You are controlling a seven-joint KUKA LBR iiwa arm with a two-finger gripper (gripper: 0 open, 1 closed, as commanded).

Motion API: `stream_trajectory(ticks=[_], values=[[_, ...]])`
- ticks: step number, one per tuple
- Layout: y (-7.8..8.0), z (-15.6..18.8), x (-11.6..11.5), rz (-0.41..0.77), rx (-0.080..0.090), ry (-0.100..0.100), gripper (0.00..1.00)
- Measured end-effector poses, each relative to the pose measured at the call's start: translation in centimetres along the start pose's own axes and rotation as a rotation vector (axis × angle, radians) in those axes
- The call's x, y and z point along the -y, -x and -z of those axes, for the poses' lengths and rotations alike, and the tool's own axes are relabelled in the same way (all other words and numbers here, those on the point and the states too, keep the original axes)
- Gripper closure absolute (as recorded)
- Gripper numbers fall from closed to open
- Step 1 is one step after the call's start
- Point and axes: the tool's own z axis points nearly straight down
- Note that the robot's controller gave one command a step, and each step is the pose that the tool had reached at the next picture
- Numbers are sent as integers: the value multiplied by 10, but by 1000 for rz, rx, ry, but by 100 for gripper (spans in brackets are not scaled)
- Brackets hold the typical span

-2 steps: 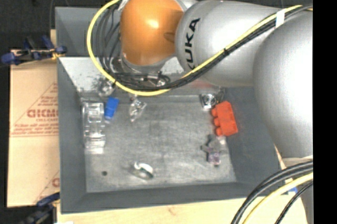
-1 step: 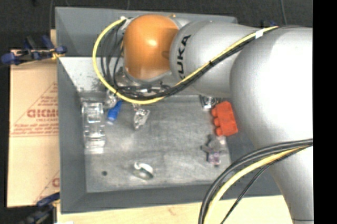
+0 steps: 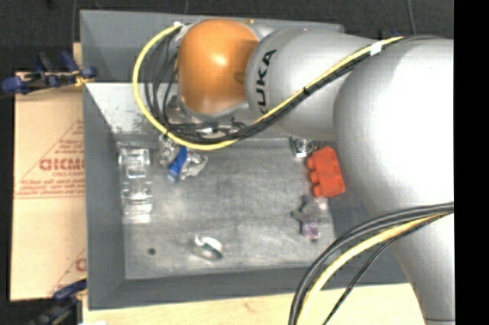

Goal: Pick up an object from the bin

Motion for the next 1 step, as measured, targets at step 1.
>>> stream_trajectory(ticks=[1], values=[[5, 128, -20, -39, 4, -9, 100]])
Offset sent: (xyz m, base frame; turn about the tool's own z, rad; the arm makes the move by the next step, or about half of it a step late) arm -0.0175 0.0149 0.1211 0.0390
